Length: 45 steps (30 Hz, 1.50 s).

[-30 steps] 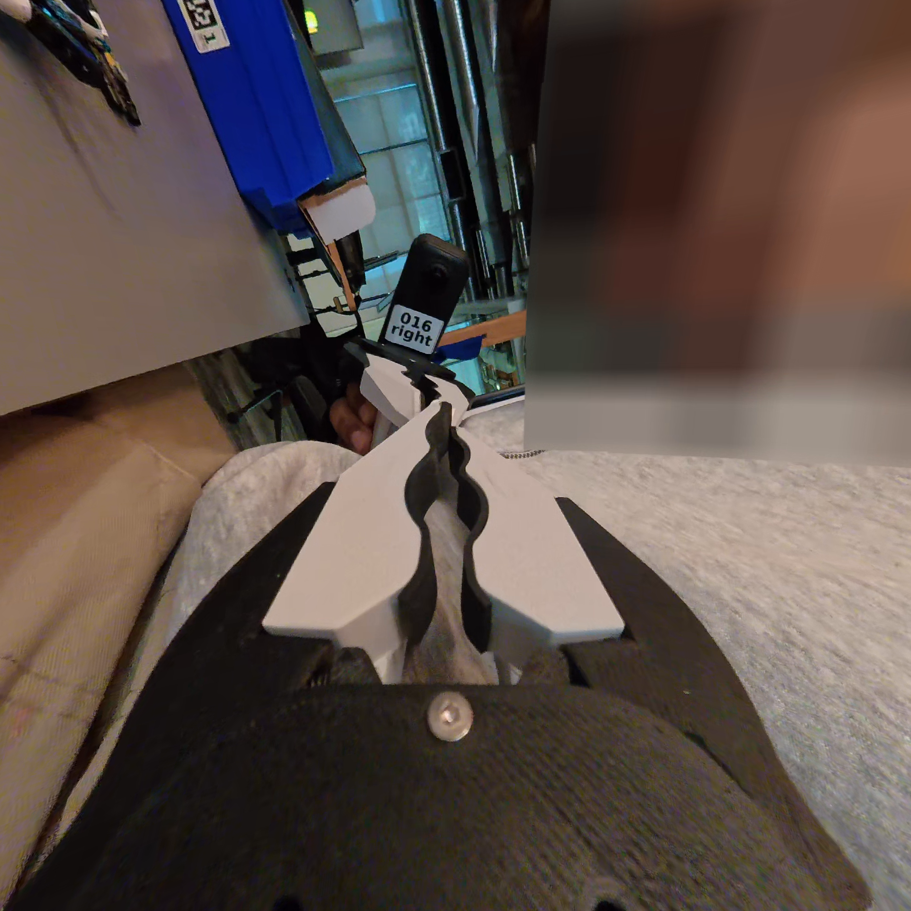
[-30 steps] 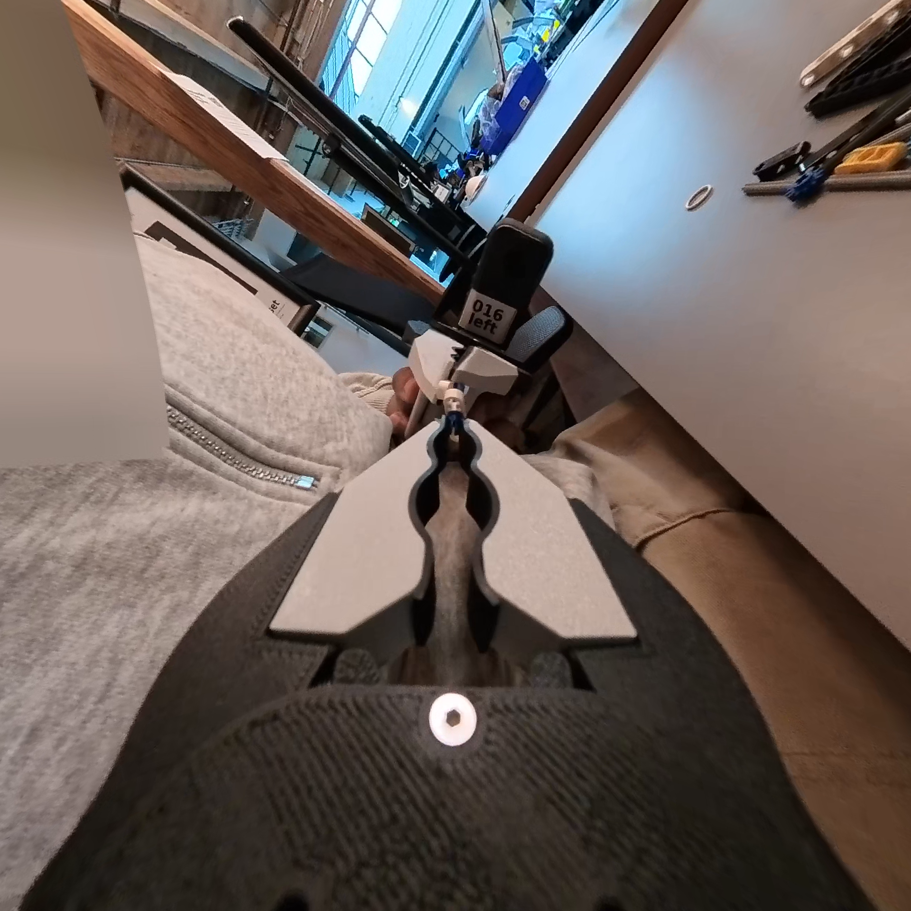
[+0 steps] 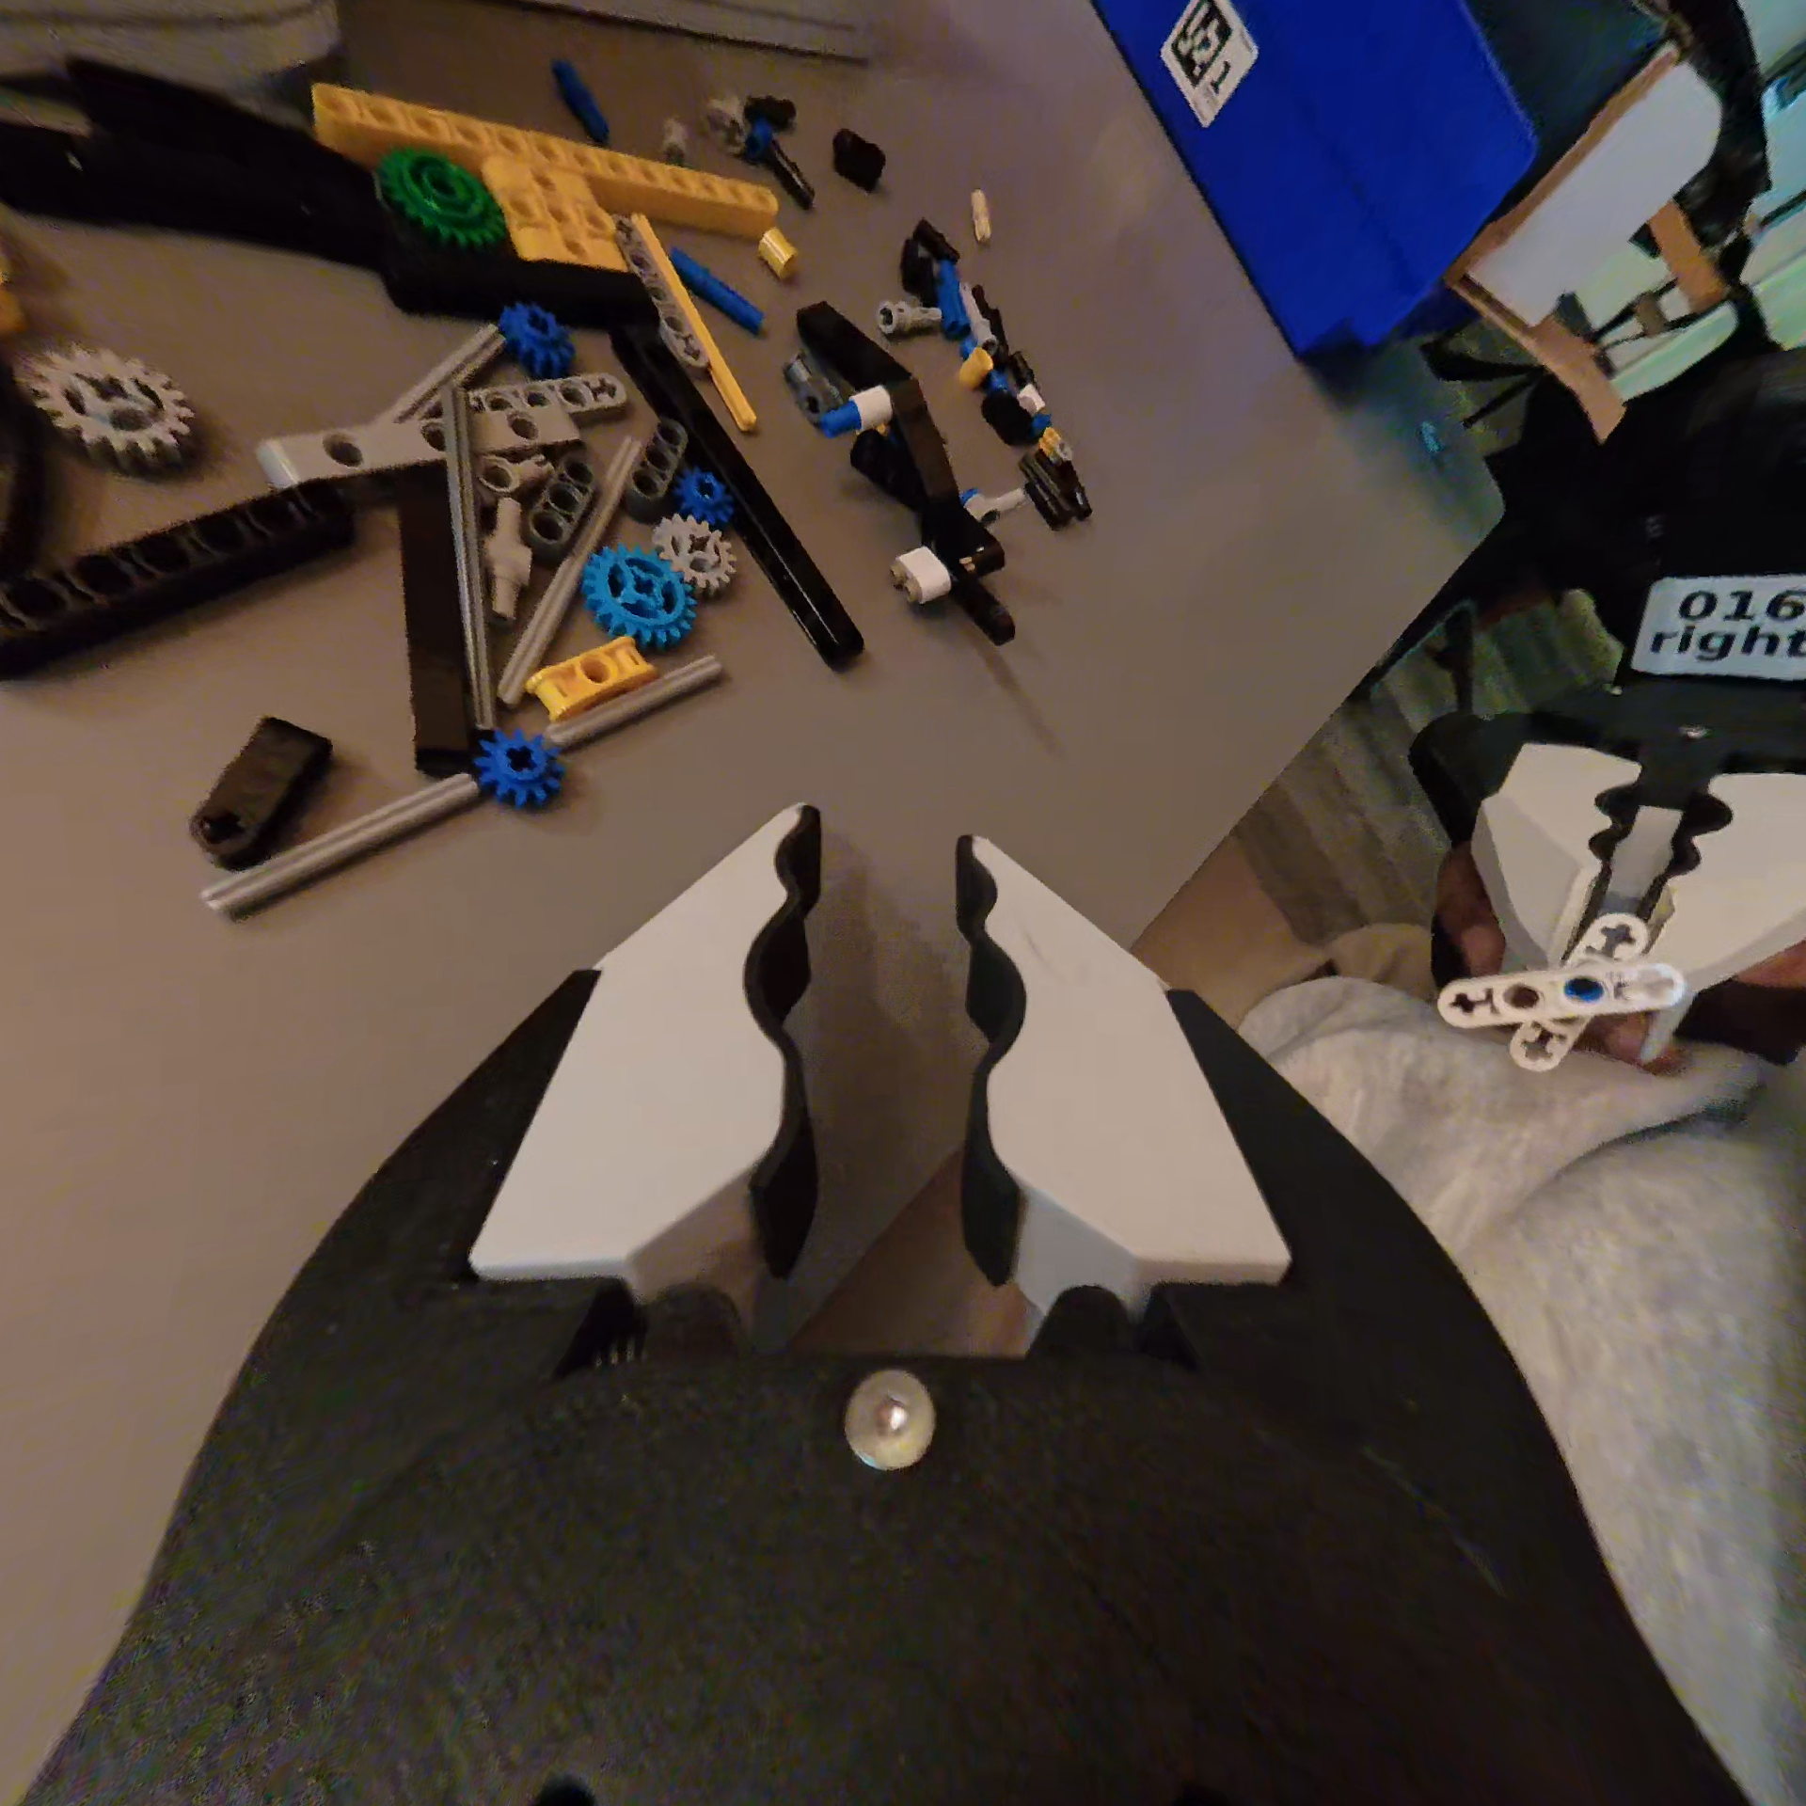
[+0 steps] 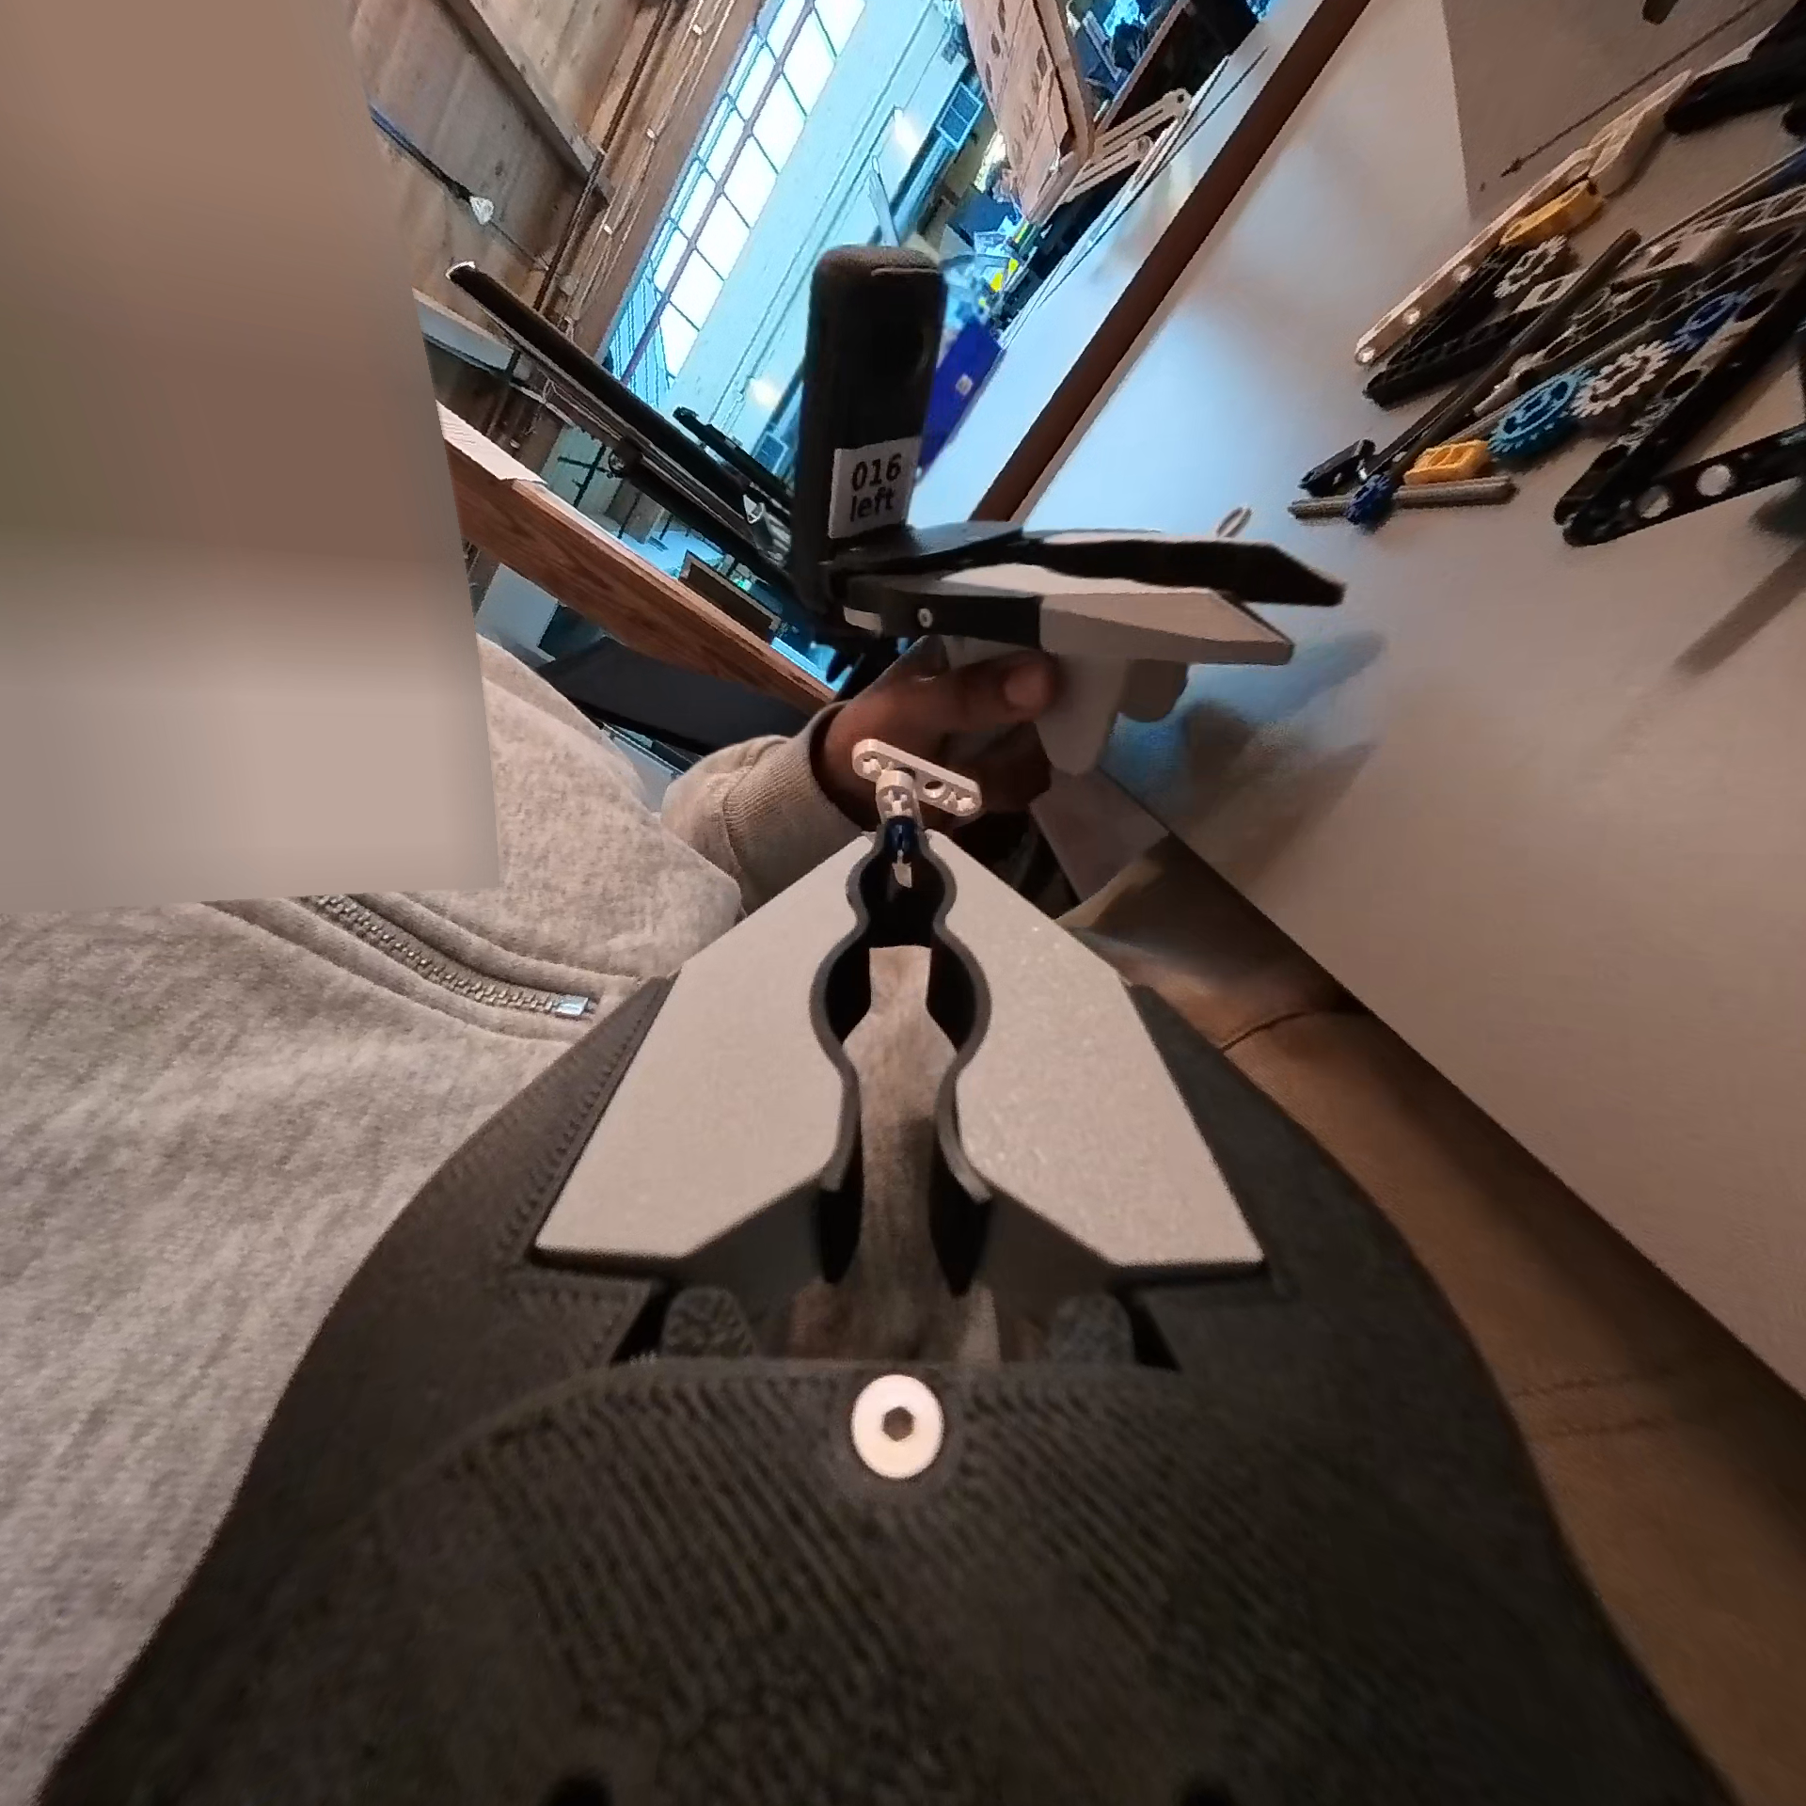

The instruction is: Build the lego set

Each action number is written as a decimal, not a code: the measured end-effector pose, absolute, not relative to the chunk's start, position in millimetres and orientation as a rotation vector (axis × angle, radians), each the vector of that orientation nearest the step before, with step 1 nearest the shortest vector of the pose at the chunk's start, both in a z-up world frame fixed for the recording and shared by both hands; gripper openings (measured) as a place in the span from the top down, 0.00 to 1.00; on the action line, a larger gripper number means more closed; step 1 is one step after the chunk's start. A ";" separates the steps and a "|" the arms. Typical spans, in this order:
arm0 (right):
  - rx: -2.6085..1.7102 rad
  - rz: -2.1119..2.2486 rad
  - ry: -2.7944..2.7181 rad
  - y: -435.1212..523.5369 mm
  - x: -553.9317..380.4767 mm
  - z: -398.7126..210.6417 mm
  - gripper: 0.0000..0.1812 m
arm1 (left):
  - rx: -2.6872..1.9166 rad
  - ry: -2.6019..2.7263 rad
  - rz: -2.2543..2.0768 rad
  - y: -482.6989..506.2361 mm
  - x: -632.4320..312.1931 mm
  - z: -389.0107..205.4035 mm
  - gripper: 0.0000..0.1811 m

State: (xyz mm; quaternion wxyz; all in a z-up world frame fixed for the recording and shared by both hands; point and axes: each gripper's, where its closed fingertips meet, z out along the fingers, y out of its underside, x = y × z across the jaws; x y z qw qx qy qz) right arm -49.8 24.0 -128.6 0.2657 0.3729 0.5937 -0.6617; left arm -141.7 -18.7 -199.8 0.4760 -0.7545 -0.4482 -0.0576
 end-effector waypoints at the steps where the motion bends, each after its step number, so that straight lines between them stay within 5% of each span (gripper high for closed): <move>1: 1.007 -1.788 1.598 24.4 -49.9 -128.7 0.99 | -1.865 -1.076 -0.135 -20.5 -140.0 -199.6 0.83; 4: 1.001 -1.789 1.587 24.2 -49.7 -128.7 0.99 | -1.975 -1.029 -0.051 -29.7 -136.6 -207.0 0.81; 9: 0.984 -1.786 1.593 22.7 -47.7 -128.8 0.99 | -2.001 -0.964 0.072 -31.3 -141.2 -205.8 1.00; 16: 0.995 -1.796 1.594 24.9 -47.9 -128.8 0.99 | -1.787 -1.016 0.008 -29.7 -153.0 -185.8 1.00; 22: 0.991 -1.793 1.594 23.3 -47.5 -128.8 0.99 | -1.610 -1.103 -0.181 -33.9 -158.2 -174.6 0.80; 26: 0.996 -1.791 1.593 23.5 -48.3 -129.3 0.99 | -1.806 -0.966 0.091 -40.6 -157.7 -184.4 1.00; 32: 1.007 -1.794 1.620 24.7 -51.9 -131.3 0.99 | -1.900 -0.790 0.254 -39.9 -148.9 -177.4 1.00; 39: 1.051 -1.875 1.605 38.0 -76.6 -133.3 0.99 | -1.903 -0.632 0.437 -38.1 -139.7 -161.9 0.63; 45: 1.034 -1.902 1.647 34.9 -80.4 -135.9 0.99 | -1.961 -0.532 0.598 -33.3 -138.9 -164.2 0.58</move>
